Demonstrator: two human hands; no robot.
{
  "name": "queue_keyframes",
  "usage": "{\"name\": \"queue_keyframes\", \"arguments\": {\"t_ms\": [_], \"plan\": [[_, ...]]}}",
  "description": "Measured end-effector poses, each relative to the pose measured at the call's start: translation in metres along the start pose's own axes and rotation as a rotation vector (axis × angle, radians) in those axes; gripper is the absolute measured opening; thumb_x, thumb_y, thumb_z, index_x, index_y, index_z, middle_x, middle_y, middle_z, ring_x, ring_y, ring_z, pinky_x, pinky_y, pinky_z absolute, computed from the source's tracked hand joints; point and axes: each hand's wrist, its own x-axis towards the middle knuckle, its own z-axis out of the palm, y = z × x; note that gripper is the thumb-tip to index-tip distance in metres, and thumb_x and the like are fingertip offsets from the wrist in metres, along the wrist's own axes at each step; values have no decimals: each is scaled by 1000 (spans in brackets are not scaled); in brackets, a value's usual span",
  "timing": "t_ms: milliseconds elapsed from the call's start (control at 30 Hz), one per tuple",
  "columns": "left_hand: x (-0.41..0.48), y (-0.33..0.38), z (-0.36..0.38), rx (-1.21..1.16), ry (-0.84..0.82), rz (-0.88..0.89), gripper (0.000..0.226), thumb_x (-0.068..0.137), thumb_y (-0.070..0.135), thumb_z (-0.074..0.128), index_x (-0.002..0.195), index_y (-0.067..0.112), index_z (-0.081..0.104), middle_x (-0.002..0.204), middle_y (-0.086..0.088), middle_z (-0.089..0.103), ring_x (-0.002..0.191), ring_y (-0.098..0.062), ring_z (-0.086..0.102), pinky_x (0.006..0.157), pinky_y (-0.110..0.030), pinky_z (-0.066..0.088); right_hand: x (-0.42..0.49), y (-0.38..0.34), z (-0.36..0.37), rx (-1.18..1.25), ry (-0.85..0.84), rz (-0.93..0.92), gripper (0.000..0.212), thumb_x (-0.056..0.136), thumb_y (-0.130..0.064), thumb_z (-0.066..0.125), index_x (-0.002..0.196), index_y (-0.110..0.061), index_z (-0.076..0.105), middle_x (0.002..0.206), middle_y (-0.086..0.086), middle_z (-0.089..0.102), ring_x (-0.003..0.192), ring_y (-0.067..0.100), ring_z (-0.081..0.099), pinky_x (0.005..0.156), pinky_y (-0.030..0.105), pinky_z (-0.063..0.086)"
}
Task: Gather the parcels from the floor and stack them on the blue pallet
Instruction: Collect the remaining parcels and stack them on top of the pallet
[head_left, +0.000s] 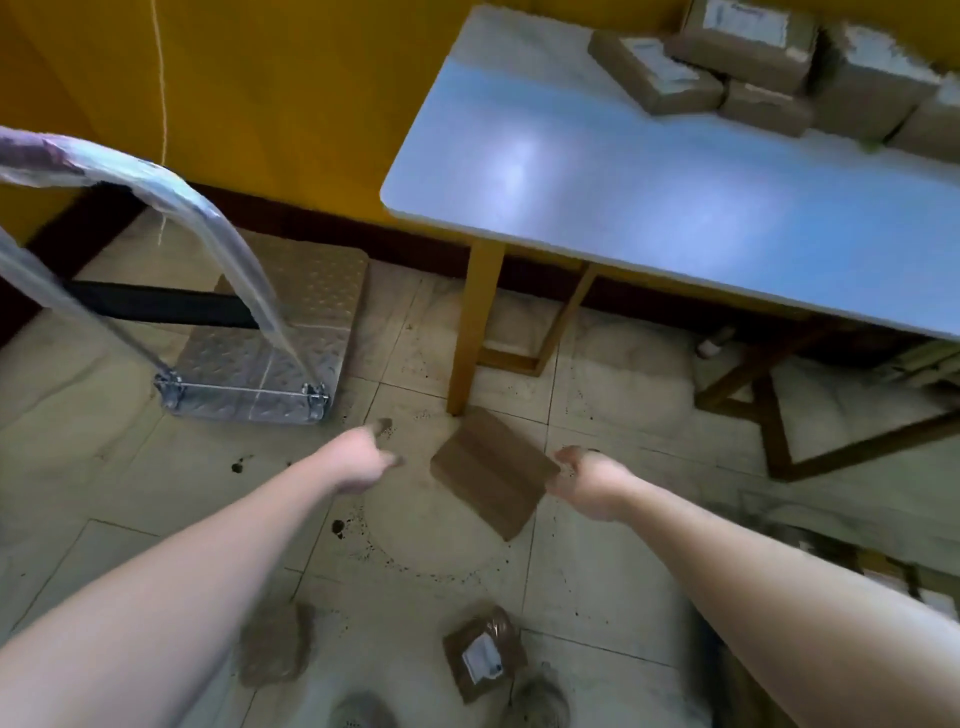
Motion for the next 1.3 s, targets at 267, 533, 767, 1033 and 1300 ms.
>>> {"name": "queue_keyframes", "arguments": {"t_ms": [267,533,767,1033,1300], "plan": [[182,-20,133,42,18,8,65,92,35,57,147,24,26,149,-11,36,129,-30,43,103,-36,35,150,88,109,300,20,56,47,90,-33,60,131,-14,48,113,10,61,92,23,62,72,31,52],[347,-73,259,29,93,39,71,90,31,59,149,14,22,151,-11,31,133,-31,37,102,-34,34,295,151,254,590,104,138,69,90,-36,60,144,-15,24,133,8,51,112,23,54,81,26,44],[427,-99,331,-182,105,40,79,88,32,60,149,11,14,151,-15,28,132,-35,36,94,-38,38,374,179,333,984,150,269,68,85,-35,66,137,-14,27,131,6,52,115,26,54,94,39,48],[390,-146,372,-220,-80,-207,71,86,40,62,137,10,23,128,-16,46,102,-33,52,66,-38,48,351,195,354,956,58,362,66,85,-33,67,138,-18,32,131,9,52,113,30,55,94,51,49],[367,-141,349,-390,34,-87,67,82,19,69,137,11,32,129,-12,51,107,-30,52,83,-41,49,340,180,324,808,191,253,65,87,-28,63,141,-19,29,131,8,53,113,29,54,92,39,48]]}}
